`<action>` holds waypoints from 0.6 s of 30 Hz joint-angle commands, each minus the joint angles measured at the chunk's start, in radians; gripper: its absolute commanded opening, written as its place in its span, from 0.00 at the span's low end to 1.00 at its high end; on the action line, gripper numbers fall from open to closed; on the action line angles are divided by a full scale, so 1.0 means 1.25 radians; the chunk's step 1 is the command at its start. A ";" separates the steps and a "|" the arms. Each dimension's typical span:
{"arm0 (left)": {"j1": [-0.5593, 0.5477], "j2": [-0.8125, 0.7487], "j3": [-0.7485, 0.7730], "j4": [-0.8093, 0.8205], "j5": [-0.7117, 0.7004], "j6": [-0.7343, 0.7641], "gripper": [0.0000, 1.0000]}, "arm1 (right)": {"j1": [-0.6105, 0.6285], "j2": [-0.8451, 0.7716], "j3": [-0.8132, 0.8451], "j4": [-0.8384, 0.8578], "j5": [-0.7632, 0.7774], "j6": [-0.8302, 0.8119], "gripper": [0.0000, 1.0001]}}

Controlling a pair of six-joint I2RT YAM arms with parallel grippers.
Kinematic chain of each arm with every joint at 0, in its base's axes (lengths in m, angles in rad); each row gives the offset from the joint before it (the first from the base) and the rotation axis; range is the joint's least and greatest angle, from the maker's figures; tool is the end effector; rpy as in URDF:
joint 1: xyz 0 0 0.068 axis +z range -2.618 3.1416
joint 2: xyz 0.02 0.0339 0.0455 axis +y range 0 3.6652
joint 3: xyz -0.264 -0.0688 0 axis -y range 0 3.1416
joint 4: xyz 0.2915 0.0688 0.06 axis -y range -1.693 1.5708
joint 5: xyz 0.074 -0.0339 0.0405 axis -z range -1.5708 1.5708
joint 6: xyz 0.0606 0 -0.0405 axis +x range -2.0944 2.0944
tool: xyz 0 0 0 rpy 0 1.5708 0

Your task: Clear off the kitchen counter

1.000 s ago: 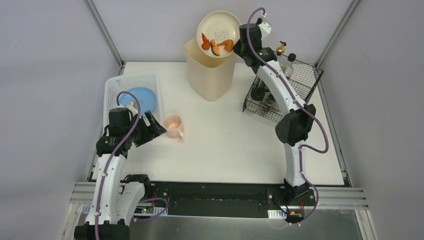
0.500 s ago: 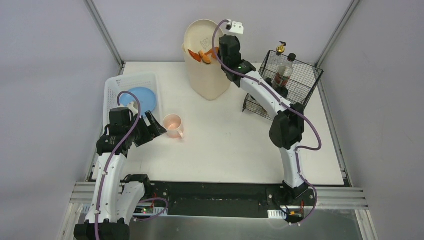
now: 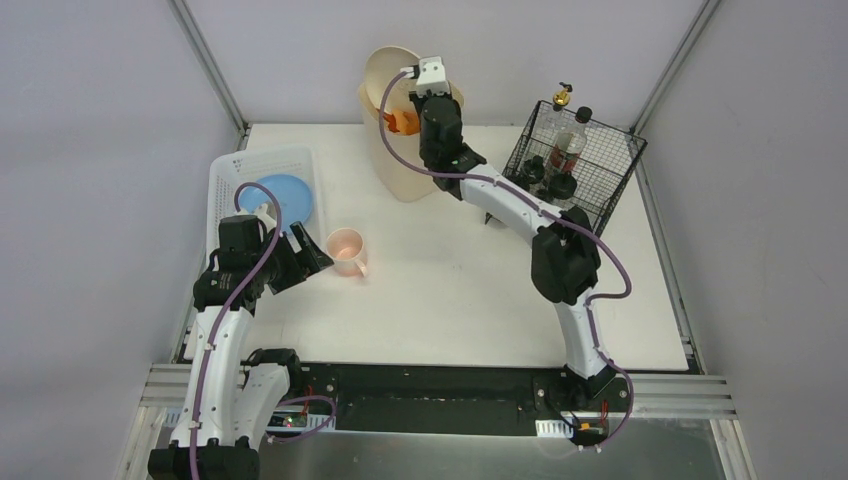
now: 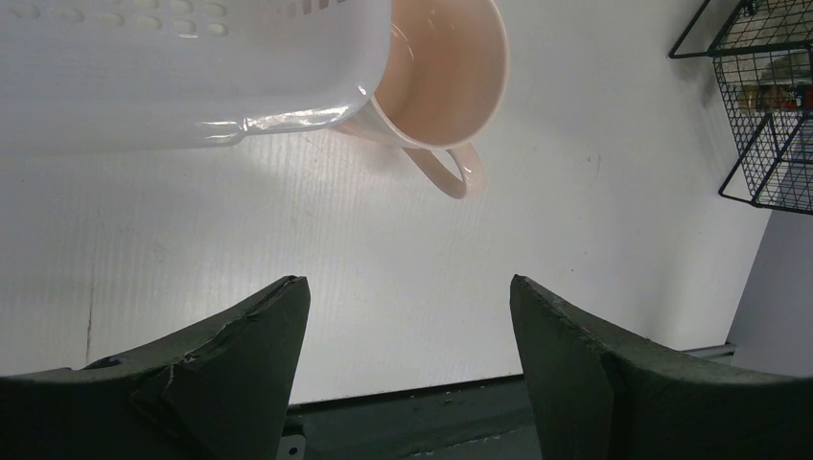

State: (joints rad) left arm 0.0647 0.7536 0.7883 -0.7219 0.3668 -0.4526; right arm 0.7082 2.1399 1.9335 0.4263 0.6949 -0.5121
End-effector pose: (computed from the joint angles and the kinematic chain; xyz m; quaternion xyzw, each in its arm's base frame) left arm 0.2186 -0.0076 0.2814 -0.1520 0.8792 -0.2428 0.3807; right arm 0.4639 0.3462 0.3612 -0.1191 0.6341 -0.1400 0.7511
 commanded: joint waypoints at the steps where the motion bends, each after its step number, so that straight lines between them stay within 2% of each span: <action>1: -0.007 -0.008 -0.002 0.011 0.018 0.007 0.78 | 0.038 -0.038 -0.004 0.253 0.026 -0.164 0.00; 10: -0.009 -0.007 -0.003 0.011 0.018 0.007 0.78 | 0.071 -0.054 0.012 0.384 0.038 -0.290 0.00; 18: -0.010 -0.007 -0.002 0.011 0.018 0.009 0.79 | 0.085 -0.102 -0.008 0.438 0.045 -0.359 0.00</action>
State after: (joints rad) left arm 0.0639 0.7525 0.7883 -0.7219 0.3668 -0.4526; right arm 0.8032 2.1334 1.9125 0.8177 0.7284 -0.8982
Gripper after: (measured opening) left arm 0.786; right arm 0.024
